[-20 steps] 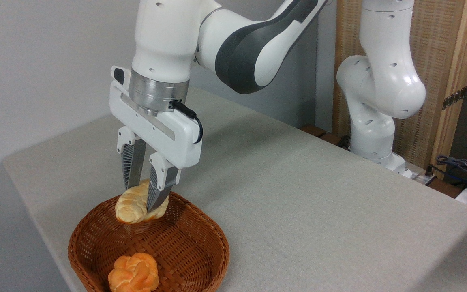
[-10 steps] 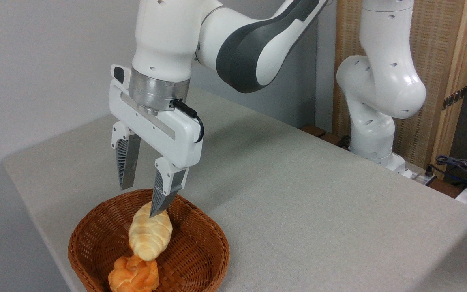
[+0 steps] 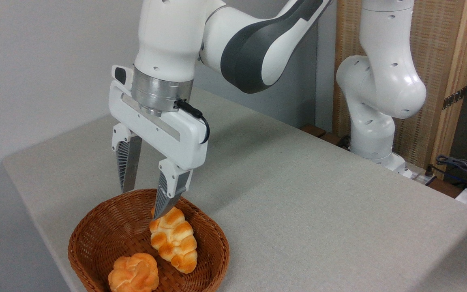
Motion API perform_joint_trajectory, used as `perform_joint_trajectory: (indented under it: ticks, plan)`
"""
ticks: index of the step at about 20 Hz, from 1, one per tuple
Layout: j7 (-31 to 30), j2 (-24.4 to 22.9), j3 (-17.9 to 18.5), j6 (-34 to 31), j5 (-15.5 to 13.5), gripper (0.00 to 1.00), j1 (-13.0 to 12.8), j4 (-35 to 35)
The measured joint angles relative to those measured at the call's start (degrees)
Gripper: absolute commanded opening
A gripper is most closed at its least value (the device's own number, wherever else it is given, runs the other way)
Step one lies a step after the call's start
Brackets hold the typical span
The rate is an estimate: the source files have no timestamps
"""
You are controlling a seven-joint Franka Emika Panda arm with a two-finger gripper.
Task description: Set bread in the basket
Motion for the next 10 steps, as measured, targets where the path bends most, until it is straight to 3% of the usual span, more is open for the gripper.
perform_joint_trajectory:
  ticks: [6,10]
  plan:
    - [0.0,-2.35,0.02,-14.22,5.29,1.0,-0.02,1.25]
    - [0.0,-4.22,-0.43,-20.3,6.12,1.0,-0.15,1.88]
